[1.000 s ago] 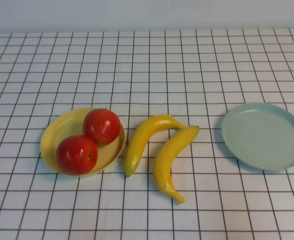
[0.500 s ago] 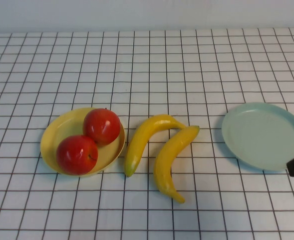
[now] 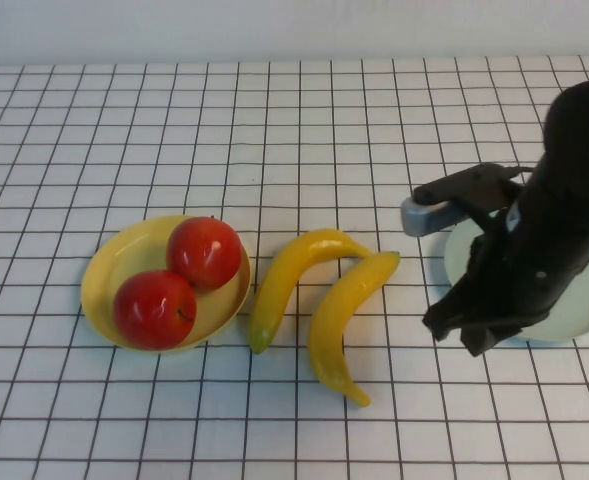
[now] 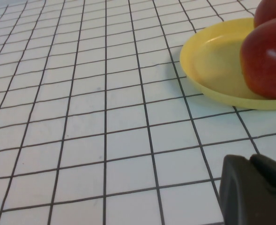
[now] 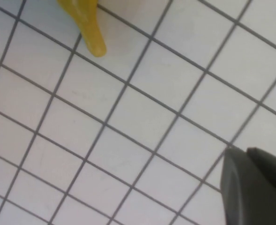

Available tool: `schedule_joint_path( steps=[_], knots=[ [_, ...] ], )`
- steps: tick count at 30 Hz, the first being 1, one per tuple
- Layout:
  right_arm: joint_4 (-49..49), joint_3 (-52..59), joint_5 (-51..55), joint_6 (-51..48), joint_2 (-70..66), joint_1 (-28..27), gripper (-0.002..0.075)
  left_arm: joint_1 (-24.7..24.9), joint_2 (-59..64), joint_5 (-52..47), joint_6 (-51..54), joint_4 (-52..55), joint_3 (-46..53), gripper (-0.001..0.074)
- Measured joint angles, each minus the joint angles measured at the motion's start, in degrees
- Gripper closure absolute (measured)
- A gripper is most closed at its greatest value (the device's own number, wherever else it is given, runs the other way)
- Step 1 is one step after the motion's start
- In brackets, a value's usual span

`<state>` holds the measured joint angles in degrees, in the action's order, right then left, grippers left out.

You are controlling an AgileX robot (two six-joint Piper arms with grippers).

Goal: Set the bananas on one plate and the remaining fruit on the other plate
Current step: Put another type of fruit in the right plate

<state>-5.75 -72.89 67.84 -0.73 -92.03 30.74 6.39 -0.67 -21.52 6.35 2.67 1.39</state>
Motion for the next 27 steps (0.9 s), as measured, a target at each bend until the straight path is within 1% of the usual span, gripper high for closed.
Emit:
schedule_joint_path(
  steps=[8, 11, 12, 14, 16, 19, 21, 23, 27],
  knots=[
    [-4.58, -5.87, 0.02, -0.73, -10.58, 0.4, 0.074, 0.0, 0.0, 0.0, 0.0, 0.0, 0.0, 0.0736],
    [-6.76, -9.03, 1.14, -3.86, -14.35, 0.4, 0.0708, 0.0, 0.0, 0.0, 0.0, 0.0, 0.0, 0.0736],
    [-7.38, -9.8, 1.24, -4.27, -15.12, 0.49, 0.0689, 0.0, 0.0, 0.0, 0.0, 0.0, 0.0, 0.0736],
    [-8.91, -11.68, 1.35, -4.73, -16.59, 0.59, 0.062, 0.0, 0.0, 0.0, 0.0, 0.0, 0.0, 0.0736],
    [-9.44, -13.29, 1.35, -5.13, -17.34, 0.89, 0.0533, 0.0, 0.0, 0.0, 0.0, 0.0, 0.0, 0.0736],
    [-9.53, -15.6, 0.44, -5.35, -17.52, 1.94, 0.037, 0.0, 0.0, 0.0, 0.0, 0.0, 0.0, 0.0736],
    [-9.4, -16.87, -0.87, -5.35, -17.52, 3.02, 0.0291, 0.0, 0.0, 0.0, 0.0, 0.0, 0.0, 0.0736],
    [-8.77, -17.89, -2.0, -5.35, -17.76, 4.34, 0.0259, 0.0, 0.0, 0.0, 0.0, 0.0, 0.0, 0.0736],
    [-5.84, -20.29, -2.54, -4.25, -20.84, 7.23, 0.0242, 0.0, 0.0, 0.0, 0.0, 0.0, 0.0, 0.0736]
  ],
)
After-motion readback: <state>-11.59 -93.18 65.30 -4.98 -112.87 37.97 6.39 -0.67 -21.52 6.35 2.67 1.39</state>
